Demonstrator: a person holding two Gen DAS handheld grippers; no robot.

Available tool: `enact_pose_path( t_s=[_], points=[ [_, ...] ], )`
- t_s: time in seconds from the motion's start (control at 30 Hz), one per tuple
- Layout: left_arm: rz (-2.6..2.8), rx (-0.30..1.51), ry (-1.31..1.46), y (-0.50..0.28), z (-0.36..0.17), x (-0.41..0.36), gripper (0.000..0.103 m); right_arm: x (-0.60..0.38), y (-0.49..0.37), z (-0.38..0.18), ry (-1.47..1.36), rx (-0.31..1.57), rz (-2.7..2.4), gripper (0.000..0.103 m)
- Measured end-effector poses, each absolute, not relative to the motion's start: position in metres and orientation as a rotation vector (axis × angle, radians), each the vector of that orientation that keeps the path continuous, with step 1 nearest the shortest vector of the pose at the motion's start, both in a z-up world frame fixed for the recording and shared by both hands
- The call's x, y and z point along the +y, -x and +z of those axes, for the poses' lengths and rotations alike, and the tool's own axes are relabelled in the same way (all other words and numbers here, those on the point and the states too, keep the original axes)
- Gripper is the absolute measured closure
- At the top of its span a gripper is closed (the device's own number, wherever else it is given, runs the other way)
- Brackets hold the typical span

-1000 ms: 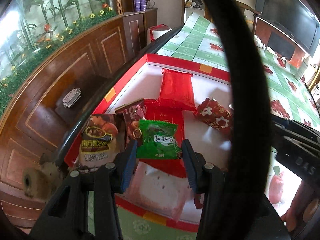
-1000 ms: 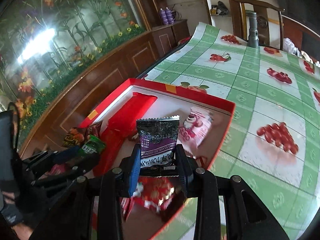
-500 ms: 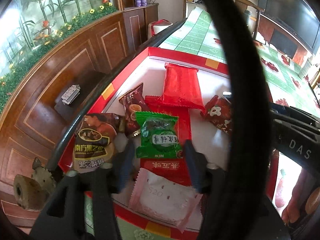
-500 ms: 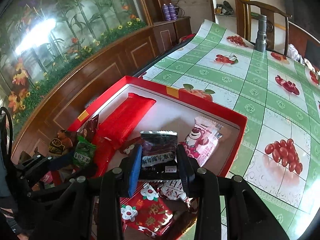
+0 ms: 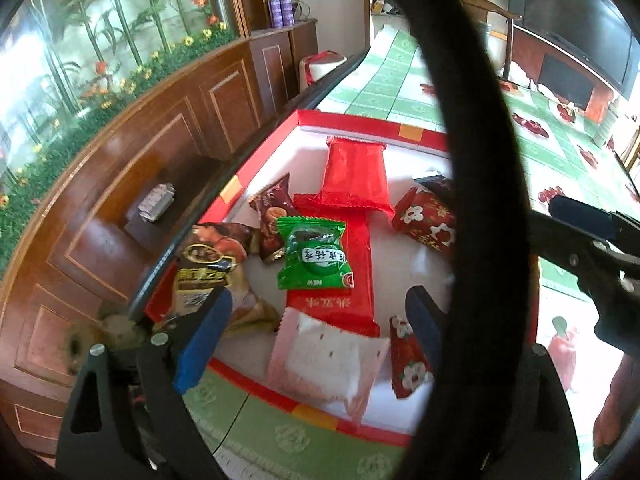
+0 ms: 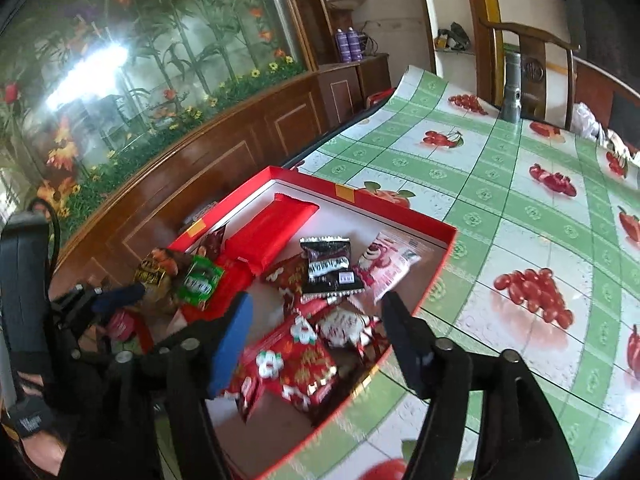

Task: Organize snacks
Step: 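Open the left tool releasing the green packet while the right tool releases the black packet, then withdraw both open tools up from the tray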

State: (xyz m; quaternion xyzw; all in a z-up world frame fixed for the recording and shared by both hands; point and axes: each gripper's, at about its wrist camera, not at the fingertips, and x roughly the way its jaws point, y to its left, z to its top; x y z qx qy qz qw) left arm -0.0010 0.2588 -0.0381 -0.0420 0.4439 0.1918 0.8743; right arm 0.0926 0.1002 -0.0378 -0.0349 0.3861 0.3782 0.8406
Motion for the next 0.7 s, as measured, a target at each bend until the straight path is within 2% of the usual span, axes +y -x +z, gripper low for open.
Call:
enact_pose_path(
  t_s=[0.13, 0.47, 0.7],
  points=[
    [0.413, 0.895, 0.072, 0.016, -0.025, 0.251, 0.013, 0.093, -0.083, -0.033, 0.096, 0.798, 0.837, 0.024],
    [0.439, 0.829, 0.016, 0.054, 0.000, 0.227, 0.006, 0.067, -0.036, -0.030, 0.245, 0.731, 0.950, 0.023],
    [0.445, 0.812, -0.051, 0.074, 0.006, 0.207, 0.006, 0.053, -0.014, -0.039, 0.306, 0.725, 0.971, 0.023]
  ],
)
